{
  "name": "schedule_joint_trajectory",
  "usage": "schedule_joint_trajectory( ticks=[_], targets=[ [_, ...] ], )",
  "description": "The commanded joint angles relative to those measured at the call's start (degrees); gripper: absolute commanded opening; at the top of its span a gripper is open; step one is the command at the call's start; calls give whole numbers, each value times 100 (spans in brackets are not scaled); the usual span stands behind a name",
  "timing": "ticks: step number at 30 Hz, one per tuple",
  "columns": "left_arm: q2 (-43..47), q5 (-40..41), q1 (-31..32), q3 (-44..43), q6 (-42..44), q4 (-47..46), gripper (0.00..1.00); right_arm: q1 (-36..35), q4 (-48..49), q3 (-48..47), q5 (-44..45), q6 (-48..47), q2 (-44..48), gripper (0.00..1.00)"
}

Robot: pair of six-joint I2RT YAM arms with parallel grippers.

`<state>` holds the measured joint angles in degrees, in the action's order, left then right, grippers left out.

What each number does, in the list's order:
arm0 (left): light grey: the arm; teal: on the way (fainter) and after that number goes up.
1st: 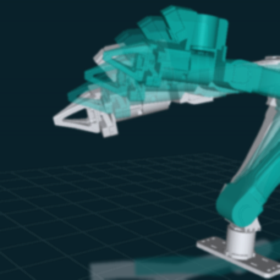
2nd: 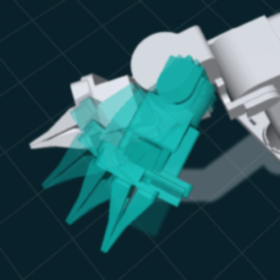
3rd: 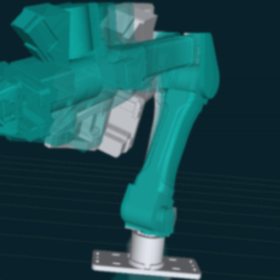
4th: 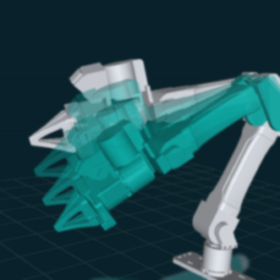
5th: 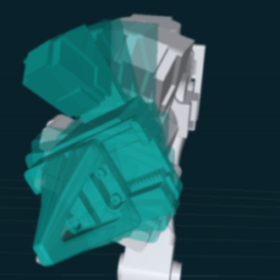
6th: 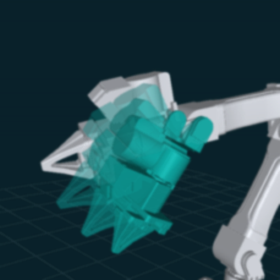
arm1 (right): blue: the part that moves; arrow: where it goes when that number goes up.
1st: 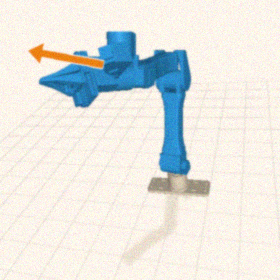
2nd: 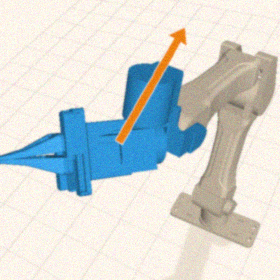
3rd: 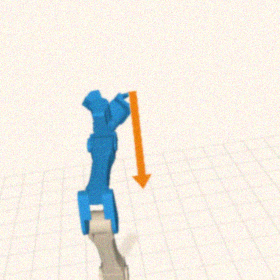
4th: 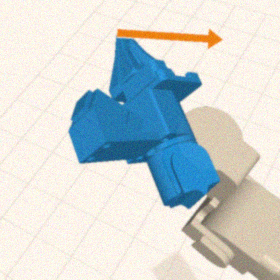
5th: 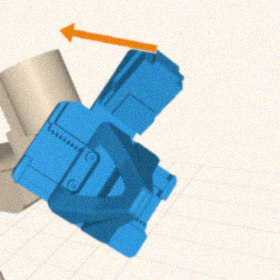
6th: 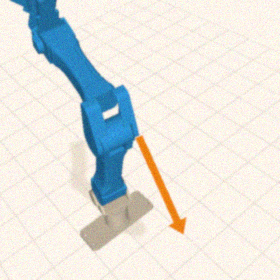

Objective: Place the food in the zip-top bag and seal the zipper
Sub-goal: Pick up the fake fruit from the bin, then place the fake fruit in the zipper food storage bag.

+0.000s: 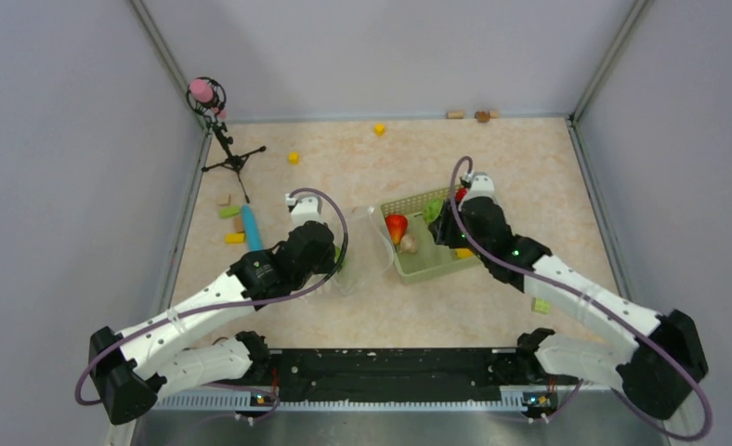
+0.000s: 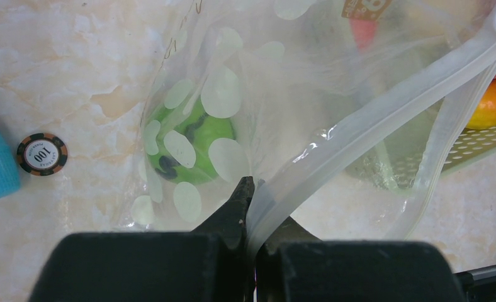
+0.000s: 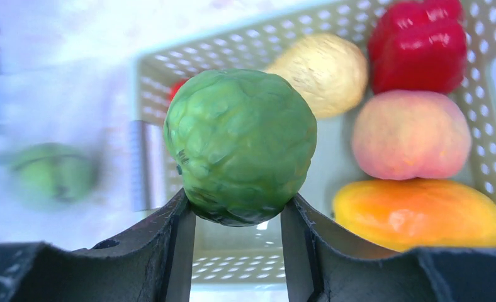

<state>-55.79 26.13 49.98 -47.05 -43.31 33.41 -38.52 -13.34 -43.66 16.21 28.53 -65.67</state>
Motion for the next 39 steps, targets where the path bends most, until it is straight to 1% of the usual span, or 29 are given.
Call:
schedule_joint_trajectory(
  ticks=[1, 4, 6, 7, 9, 13, 15, 18, 20, 22, 26, 29, 32, 36, 37, 39],
  targets=[
    [-1, -18, -5, -213, 74, -166, 0, -41, 983, 539, -969, 96, 1036, 24],
    [-2, -63, -5, -210, 92, -176, 0, -56, 1806, 891, -2056, 288, 1512, 24],
    [-4, -48, -5, -213, 94, -173, 0, -124, 2410, 978, -2837, 405, 1607, 24],
    [-1, -47, -5, -211, 84, -172, 0, -219, 2610, 982, -3076, 436, 1591, 24],
    [9, -69, -5, -209, 85, -175, 0, -622, 2825, 865, -3195, 377, 1429, 25],
    [33, -82, -3, -200, 82, -176, 0, -1573, 2619, 303, -2646, -48, 652, 27],
    [54, -53, -5, -200, 81, -177, 0, -1813, 2662, 142, -2349, -28, 287, 28],
    [91, 55, -5, -199, 68, -148, 0, -1994, 3667, 470, -1882, 378, -43, 29],
    [130, 0, -5, -209, 59, -124, 0, -2094, 3953, 523, -1664, 479, -273, 29],
    [196, -74, -5, -178, 67, -176, 0, -2230, 3827, 364, -1283, 513, -525, 31],
    [274, -228, -5, -132, 64, -236, 0, -2489, 3512, -8, -840, 545, -967, 38],
    [311, -251, -5, -130, 66, -237, 0, -2542, 3075, -365, -356, 809, -1240, 41],
    [368, -257, -5, -121, 57, -239, 0, -2626, 2563, -792, 144, 974, -1558, 52],
    [393, -230, -5, -95, 59, -253, 0, -2759, 1843, -1359, 643, 1089, -1848, 72],
    [390, -226, -5, -99, 59, -256, 0, -2786, 1734, -1430, 724, 1123, -1879, 75],
    [383, -264, -5, -103, 59, -256, 0, -2808, 1611, -1465, 811, 1203, -1876, 78]
  ],
)
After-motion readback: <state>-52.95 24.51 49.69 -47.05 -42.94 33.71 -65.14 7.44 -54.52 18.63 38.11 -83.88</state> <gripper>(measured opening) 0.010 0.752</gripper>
